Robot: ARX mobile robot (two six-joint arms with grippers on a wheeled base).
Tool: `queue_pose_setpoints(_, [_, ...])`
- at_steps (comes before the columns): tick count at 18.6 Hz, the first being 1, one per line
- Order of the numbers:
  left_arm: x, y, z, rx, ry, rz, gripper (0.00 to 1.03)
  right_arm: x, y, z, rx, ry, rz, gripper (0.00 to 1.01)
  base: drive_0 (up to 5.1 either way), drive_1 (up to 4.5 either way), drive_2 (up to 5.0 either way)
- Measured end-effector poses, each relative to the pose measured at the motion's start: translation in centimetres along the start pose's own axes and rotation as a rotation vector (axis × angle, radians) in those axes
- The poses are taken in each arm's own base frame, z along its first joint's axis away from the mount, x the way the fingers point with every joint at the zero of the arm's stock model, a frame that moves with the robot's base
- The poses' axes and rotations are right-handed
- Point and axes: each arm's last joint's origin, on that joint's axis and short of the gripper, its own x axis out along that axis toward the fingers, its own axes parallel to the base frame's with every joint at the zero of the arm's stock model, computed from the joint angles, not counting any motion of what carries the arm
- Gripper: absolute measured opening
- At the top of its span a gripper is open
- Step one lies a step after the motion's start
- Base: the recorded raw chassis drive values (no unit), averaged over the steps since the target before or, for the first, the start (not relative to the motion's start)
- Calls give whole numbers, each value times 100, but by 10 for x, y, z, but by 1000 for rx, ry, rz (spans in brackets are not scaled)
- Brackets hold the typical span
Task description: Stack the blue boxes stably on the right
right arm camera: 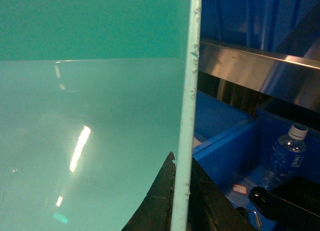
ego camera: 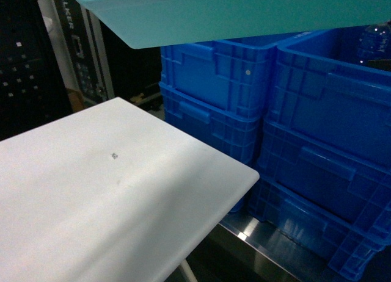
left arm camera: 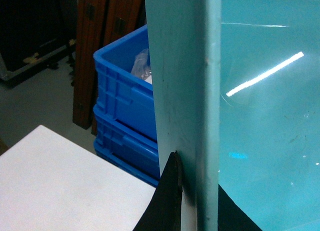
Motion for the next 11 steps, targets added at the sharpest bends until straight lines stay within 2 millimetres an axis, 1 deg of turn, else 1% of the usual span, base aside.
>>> queue_pose_setpoints(11, [0, 0, 0, 0, 0, 0, 2, 0, 0, 0, 0, 0, 0, 7, -161, -161, -161])
